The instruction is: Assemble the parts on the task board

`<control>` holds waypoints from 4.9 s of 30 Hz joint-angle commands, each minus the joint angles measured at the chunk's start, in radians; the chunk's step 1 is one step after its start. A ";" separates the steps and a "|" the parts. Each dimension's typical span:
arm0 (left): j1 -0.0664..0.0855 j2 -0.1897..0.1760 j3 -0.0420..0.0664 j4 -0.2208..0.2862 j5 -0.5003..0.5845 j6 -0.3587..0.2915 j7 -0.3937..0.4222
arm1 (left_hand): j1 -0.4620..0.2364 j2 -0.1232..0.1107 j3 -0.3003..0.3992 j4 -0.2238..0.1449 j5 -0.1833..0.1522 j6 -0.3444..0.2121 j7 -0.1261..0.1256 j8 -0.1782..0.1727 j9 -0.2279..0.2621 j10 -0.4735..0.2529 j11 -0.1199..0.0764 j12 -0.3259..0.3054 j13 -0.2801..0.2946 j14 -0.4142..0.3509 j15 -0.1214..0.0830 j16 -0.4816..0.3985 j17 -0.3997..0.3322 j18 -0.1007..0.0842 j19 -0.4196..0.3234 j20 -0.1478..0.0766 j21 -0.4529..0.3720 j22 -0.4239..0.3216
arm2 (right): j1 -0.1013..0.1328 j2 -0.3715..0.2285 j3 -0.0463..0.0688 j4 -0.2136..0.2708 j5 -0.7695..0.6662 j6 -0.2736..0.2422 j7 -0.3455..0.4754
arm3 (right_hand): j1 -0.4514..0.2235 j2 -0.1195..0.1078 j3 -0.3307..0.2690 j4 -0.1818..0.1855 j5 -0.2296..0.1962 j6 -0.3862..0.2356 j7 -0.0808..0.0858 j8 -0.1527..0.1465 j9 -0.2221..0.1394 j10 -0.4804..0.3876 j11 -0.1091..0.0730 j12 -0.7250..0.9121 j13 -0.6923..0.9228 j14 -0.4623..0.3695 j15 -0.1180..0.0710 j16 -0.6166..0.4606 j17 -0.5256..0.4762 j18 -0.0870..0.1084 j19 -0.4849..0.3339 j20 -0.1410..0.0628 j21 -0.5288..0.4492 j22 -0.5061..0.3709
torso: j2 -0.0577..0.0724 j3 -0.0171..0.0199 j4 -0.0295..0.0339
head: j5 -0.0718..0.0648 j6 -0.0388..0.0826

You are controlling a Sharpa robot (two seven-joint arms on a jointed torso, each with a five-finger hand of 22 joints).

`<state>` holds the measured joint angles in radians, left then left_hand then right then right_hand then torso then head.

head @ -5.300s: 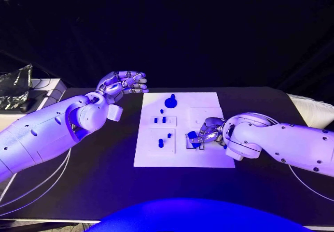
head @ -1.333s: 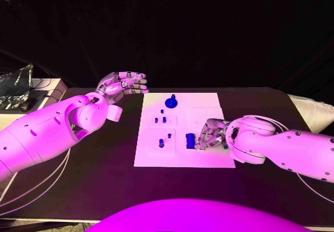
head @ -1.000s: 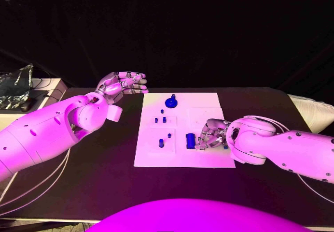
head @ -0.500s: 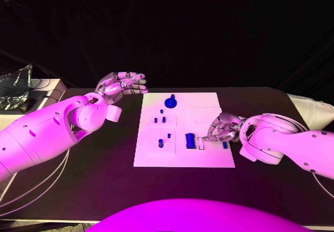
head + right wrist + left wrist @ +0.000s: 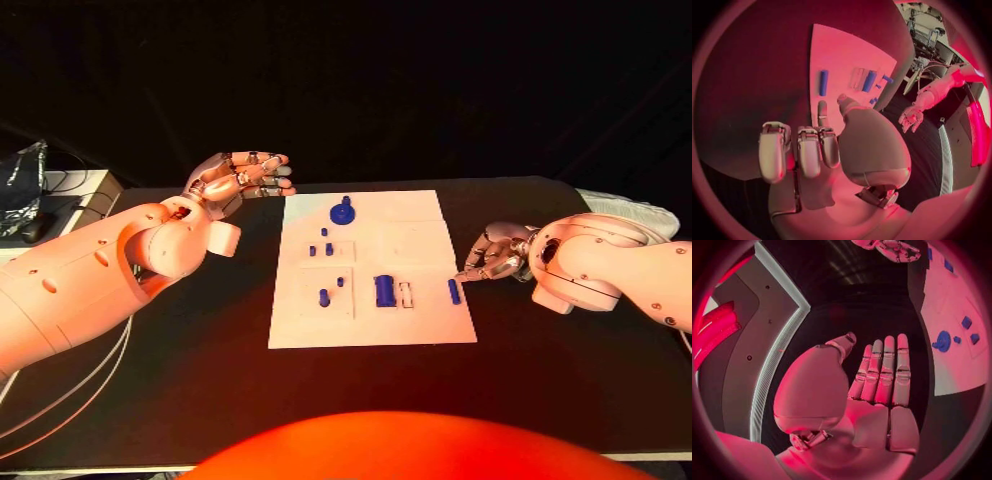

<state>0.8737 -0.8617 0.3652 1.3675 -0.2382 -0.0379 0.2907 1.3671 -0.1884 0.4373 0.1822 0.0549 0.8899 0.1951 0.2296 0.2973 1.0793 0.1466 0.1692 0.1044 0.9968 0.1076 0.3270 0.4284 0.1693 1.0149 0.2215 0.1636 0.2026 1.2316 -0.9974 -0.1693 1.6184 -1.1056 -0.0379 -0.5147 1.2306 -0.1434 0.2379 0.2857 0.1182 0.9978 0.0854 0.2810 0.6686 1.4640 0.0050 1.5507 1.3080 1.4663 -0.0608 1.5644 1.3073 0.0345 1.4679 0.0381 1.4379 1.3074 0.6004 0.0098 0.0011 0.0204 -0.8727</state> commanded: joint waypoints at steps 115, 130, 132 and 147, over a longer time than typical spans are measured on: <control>0.000 -0.010 -0.001 0.010 -0.003 0.036 -0.015 | 0.014 0.002 -0.005 0.014 -0.004 0.000 0.006 0.002 -0.003 -0.007 0.003 0.006 0.003 -0.014 0.004 0.007 0.004 0.012 0.012 0.001 -0.012 -0.007 | -0.026 0.213 -0.024 -0.036 0.067 -0.029 -0.053 | -0.133 -0.053 0.282 -0.092 0.184 0.070 -0.012 -0.076 0.061 0.086 -0.008 -0.022 0.239 0.104 -0.008 0.006 0.263 -0.007 0.080 -0.003 -0.022 0.225 | 0.003 0.0012 0.0016 | 0.014 0.000; 0.000 -0.010 -0.001 0.011 -0.003 0.038 -0.017 | 0.014 0.002 -0.006 0.016 -0.004 0.000 0.006 0.003 -0.003 -0.008 0.003 0.006 0.004 -0.015 0.004 0.007 0.005 0.012 0.012 0.002 -0.013 -0.008 | -0.035 0.228 -0.026 -0.047 0.019 -0.014 -0.056 | -0.147 -0.055 0.277 -0.086 0.165 0.073 -0.014 -0.074 0.057 0.084 -0.009 -0.026 0.236 0.104 -0.009 0.005 0.261 -0.006 0.079 -0.004 -0.027 0.224 | 0.003 0.0008 0.0024 | 0.014 0.000; 0.000 -0.010 -0.001 0.011 -0.003 0.038 -0.017 | 0.014 0.002 -0.006 0.016 -0.004 0.000 0.006 0.003 -0.003 -0.008 0.003 0.006 0.004 -0.015 0.004 0.007 0.005 0.012 0.012 0.002 -0.013 -0.008 | -0.036 0.231 -0.026 -0.050 0.016 -0.015 -0.056 | -0.147 -0.055 0.277 -0.086 0.165 0.073 -0.014 -0.074 0.057 0.084 -0.009 -0.026 0.236 0.104 -0.009 0.005 0.261 -0.006 0.080 -0.004 -0.026 0.224 | 0.003 0.0009 0.0025 | 0.014 0.000; 0.000 -0.012 -0.001 0.012 -0.003 0.038 -0.018 | 0.014 0.002 -0.008 0.018 -0.004 0.000 0.006 0.003 -0.003 -0.008 0.003 0.007 0.004 -0.015 0.004 0.007 0.005 0.013 0.013 0.002 -0.014 -0.009 | -0.056 0.247 -0.026 -0.071 -0.002 -0.028 -0.054 | -0.156 -0.061 0.272 -0.084 0.152 0.070 -0.012 -0.074 0.053 0.083 -0.009 -0.028 0.235 0.104 -0.009 0.005 0.260 -0.005 0.079 -0.004 -0.032 0.223 | 0.003 0.0007 0.0021 | 0.021 0.000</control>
<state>0.8731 -0.8740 0.3638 1.3764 -0.2400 -0.0161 0.2677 1.3710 -0.1845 0.4305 0.1946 0.0549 0.8899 0.1951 0.2297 0.2955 1.0757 0.1502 0.1692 0.1075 0.9862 0.1110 0.3309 0.4321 0.1694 1.0222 0.2216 0.1559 0.1944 1.1779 -0.7509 -0.1941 1.5516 -1.0861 -0.0717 -0.5681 1.0811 -0.2033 0.5119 0.1990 0.2730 1.0634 0.0695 0.2051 0.7228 1.4659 -0.0006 1.5257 1.3078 1.4664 -0.0609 1.5644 1.3074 0.0372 1.4678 0.0379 1.4094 1.3075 0.6044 0.0108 0.0041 0.0405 -0.8727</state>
